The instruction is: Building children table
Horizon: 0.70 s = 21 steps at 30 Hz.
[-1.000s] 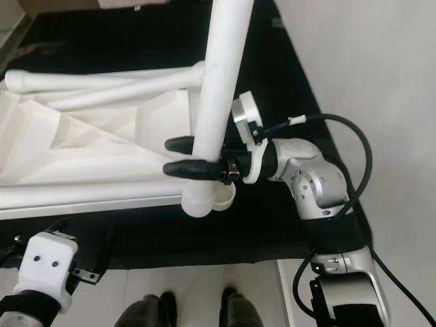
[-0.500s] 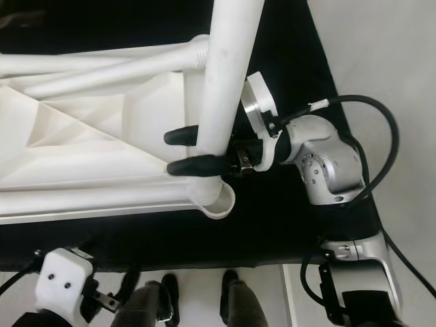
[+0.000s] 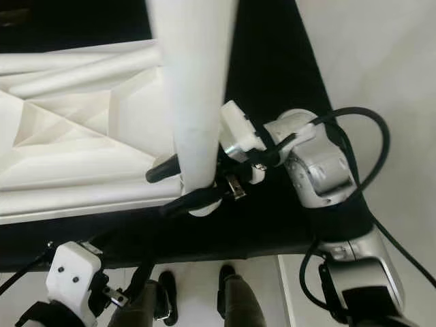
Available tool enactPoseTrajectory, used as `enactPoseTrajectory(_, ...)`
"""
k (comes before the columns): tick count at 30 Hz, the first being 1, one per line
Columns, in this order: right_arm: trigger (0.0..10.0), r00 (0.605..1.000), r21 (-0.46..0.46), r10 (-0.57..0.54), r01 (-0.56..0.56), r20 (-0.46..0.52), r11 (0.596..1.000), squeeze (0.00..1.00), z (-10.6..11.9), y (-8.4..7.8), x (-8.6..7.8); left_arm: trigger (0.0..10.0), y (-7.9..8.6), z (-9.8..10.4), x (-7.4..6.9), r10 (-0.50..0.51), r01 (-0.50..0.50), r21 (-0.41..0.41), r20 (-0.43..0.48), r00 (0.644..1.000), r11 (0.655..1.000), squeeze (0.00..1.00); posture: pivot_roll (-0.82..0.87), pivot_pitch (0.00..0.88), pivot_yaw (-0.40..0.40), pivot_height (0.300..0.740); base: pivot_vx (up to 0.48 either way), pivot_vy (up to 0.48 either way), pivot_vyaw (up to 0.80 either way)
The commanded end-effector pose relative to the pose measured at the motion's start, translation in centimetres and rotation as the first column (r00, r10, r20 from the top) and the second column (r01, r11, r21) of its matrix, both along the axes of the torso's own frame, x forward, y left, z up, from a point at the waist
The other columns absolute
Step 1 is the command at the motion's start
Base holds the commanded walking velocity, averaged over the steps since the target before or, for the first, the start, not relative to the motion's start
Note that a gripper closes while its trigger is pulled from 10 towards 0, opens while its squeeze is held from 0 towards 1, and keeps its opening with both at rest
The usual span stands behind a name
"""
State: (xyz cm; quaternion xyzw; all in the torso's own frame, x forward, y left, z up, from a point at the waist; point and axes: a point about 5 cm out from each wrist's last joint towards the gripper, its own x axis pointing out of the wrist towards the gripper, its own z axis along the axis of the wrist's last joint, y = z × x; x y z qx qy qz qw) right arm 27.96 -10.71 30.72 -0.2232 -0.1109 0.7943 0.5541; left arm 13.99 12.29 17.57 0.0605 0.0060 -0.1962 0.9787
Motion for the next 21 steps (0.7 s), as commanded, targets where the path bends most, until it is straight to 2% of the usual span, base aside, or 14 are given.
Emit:
enactPoseTrajectory(1,10.0,0.998,-0.038,-0.040,0.039,-0.038,0.999,0.00,-1.39,0.12,0.77,10.0,0.15,-0.85,-0.11,0.002,-0.002,0.000,-0.052,0.999,1.000,0.00,0.08,0.459,0.052,0.740,0.000,0.000,0.00)
enactPoseTrajectory(6,10.0,0.998,-0.016,-0.024,0.023,-0.062,1.000,0.00,-0.86,0.07,1.16,10.0,0.14,-0.84,0.06,0.004,-0.004,0.003,-0.045,0.999,1.000,0.00,0.08,0.453,0.046,0.740,0.000,0.000,0.00)
enactPoseTrajectory(14,10.0,0.997,-0.031,-0.008,0.006,-0.071,1.000,0.00,-0.79,-0.22,1.39,10.0,0.15,-0.86,0.20,0.008,-0.008,0.003,-0.039,0.999,1.000,0.00,0.07,0.447,0.043,0.740,0.000,0.000,0.00)
enactPoseTrajectory(21,10.0,0.998,-0.045,0.004,-0.007,-0.063,0.999,0.00,-1.38,0.45,1.71,10.0,0.09,-0.88,0.18,0.004,-0.004,0.003,-0.037,0.999,1.000,0.00,0.07,0.440,0.047,0.740,0.000,0.000,0.00)
